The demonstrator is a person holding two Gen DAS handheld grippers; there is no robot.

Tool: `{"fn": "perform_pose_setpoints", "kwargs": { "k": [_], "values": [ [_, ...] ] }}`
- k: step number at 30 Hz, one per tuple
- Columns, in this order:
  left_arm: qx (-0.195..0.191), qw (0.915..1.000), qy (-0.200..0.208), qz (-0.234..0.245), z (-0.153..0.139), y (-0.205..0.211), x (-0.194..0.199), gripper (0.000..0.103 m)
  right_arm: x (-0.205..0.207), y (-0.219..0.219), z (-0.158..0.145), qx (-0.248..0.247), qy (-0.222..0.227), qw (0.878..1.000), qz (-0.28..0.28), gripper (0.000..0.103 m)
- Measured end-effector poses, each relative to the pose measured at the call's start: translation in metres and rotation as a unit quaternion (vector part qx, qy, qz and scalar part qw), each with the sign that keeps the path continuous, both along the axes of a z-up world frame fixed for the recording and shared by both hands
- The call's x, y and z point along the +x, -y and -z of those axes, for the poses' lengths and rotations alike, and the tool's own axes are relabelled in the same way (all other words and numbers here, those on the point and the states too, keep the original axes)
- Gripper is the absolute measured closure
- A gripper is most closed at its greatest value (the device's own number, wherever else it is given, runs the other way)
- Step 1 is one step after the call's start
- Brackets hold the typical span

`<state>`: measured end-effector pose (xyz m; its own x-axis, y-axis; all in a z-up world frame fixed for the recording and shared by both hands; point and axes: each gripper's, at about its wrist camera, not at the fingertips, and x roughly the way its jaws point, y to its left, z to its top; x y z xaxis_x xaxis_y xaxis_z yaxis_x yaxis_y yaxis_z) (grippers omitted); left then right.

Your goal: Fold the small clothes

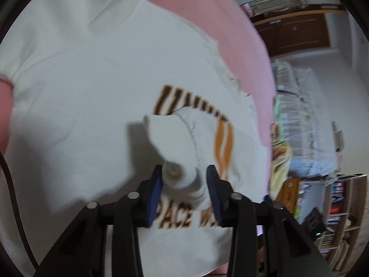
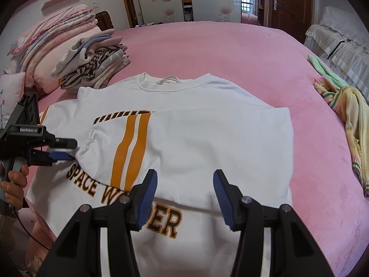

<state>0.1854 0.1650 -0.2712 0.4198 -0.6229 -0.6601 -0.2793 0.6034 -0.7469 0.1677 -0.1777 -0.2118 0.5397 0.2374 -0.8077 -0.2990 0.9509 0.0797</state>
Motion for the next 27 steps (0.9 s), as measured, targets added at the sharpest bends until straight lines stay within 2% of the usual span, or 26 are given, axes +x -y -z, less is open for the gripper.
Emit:
{"fn": "perform_pose_setpoints", "kwargs": {
  "k": [3, 6, 13, 15, 19, 20, 24, 27],
  "values": [
    [-0.009, 0.9996, 0.026, -0.001, -0.005, 0.003, 0.004, 0.073, 0.001, 0.01, 0.0, -0.001, 0.0, 1.0, 0.012, 0.052],
    [-0.013, 0.9997, 0.022, 0.002, -0.002, 0.004, 0.006, 0.063, 0.001, 0.019, 0.0, 0.002, -0.002, 1.0, 0.024, 0.052],
    [0.047, 0.9988, 0.008, -0.01, 0.0, -0.011, 0.011, 0.062, 0.005, 0.032, 0.004, 0.001, -0.005, 0.999, 0.041, 0.052],
    [0.059, 0.9982, 0.006, 0.0, 0.001, -0.01, 0.018, 0.065, 0.009, 0.039, 0.003, 0.003, -0.004, 0.999, 0.049, 0.052],
    [0.093, 0.995, 0.004, 0.038, -0.001, 0.004, 0.03, 0.091, 0.019, 0.056, -0.002, -0.001, 0.005, 0.997, 0.071, 0.052],
    [0.11, 0.9929, 0.005, 0.045, -0.004, 0.008, 0.032, 0.095, 0.022, 0.061, -0.003, -0.002, 0.007, 0.997, 0.078, 0.052],
    [0.189, 0.9797, 0.024, 0.063, -0.025, 0.03, 0.043, 0.099, 0.041, 0.086, -0.009, -0.007, 0.012, 0.994, 0.107, 0.052],
    [0.231, 0.9682, 0.066, 0.069, -0.053, 0.041, 0.05, 0.1, 0.054, 0.106, -0.011, -0.003, 0.012, 0.992, 0.129, 0.052]
  ]
}}
